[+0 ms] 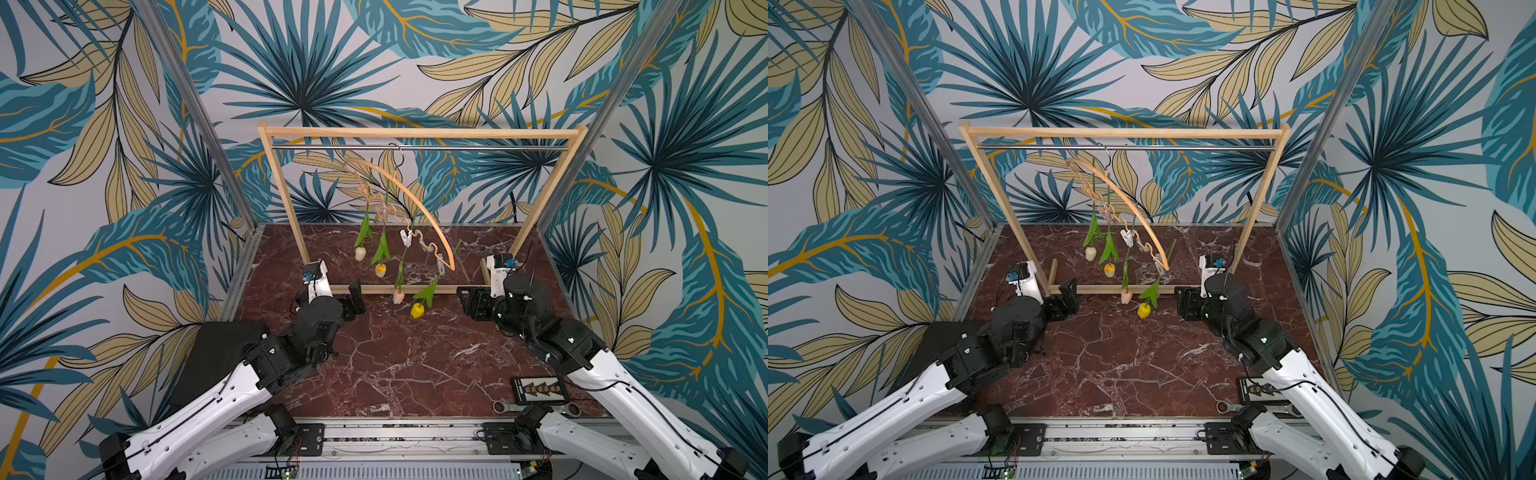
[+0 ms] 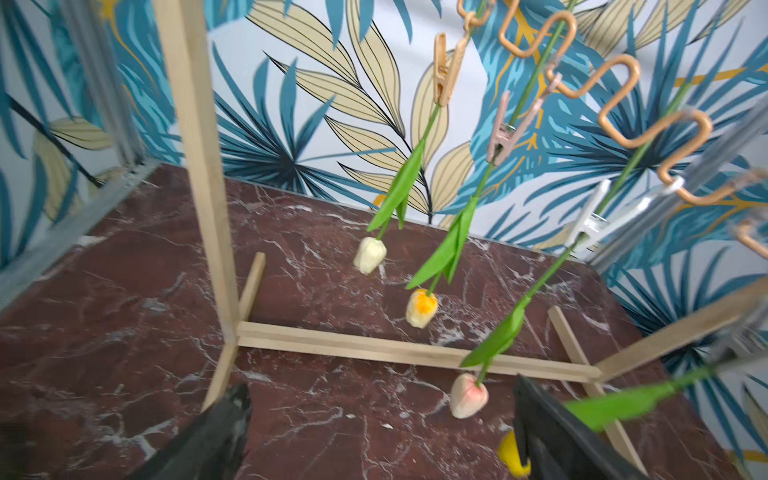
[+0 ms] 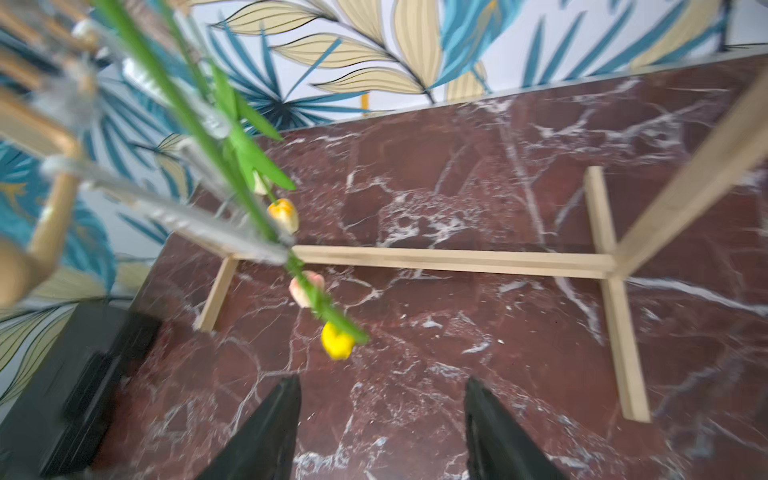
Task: Dry the flowers on a clothes hanger
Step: Clamp the flower onto the hanger, then reset both arms
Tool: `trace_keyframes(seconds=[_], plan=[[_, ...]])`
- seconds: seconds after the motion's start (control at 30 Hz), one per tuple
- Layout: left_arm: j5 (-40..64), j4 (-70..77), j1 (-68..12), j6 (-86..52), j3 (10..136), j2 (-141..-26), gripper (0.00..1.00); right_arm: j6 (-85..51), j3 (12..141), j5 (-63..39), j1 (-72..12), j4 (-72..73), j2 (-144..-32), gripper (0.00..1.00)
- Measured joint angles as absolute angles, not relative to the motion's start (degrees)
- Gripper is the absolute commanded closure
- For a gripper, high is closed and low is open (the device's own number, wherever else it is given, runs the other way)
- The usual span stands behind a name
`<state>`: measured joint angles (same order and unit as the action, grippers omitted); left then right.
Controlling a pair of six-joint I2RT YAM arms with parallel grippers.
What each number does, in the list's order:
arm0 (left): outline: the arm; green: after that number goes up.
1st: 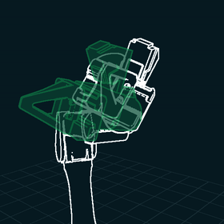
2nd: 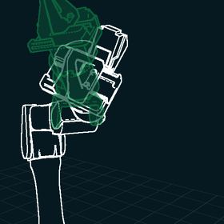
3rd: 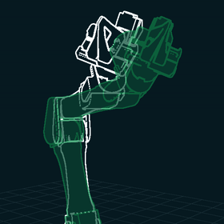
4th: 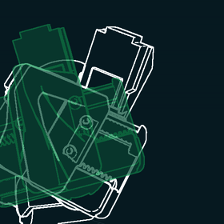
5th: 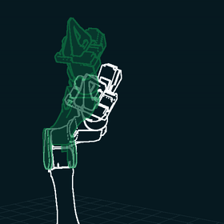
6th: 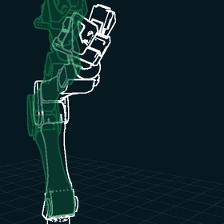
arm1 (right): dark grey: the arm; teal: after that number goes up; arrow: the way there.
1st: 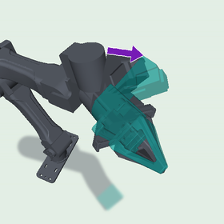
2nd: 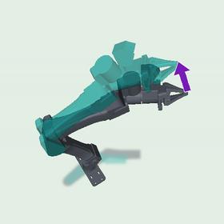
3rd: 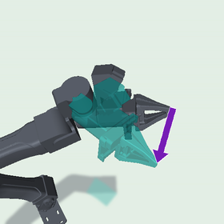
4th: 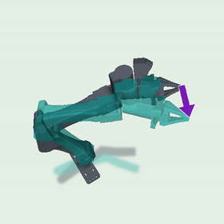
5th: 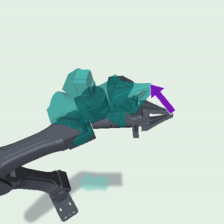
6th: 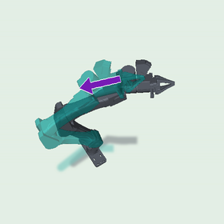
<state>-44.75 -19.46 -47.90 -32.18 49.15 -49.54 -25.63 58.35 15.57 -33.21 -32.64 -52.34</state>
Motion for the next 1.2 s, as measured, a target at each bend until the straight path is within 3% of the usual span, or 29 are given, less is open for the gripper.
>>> trace_keyframes(seconds=[0.1, 0.2, 0.37, 0.53, 0.77, 1.2], plan=[[-53.67, -7.79, -47.44, -23.00, 45.08, -49.89, 0.00, -23.51, 59.35, 21.34, -33.21, -33.15, -52.25, 0.01], [-58.63, 9.93, -45.17, -8.40, 36.86, -51.35, 0.00, -20.91, 60.66, 24.34, -33.21, -32.97, -52.82, 0.01], [-60.75, 19.38, -34.50, 1.15, 33.30, -53.56, 0.00, -19.53, 60.80, 28.12, -33.21, -31.24, -57.52, 0.00], [-61.06, 24.08, -25.23, 2.00, 27.42, -53.39, 0.00, -18.17, 59.24, 35.59, -32.97, -28.40, -61.14, 0.00], [-58.15, 31.44, -17.56, 0.19, 19.35, -60.20, 0.00, -12.10, 47.03, 46.06, -29.58, -9.61, -56.69, 0.00], [-47.77, 57.14, -11.33, -0.19, 18.63, -87.18, 0.00, -13.21, 30.79, 43.94, -11.49, 14.35, -66.13, 0.00]])
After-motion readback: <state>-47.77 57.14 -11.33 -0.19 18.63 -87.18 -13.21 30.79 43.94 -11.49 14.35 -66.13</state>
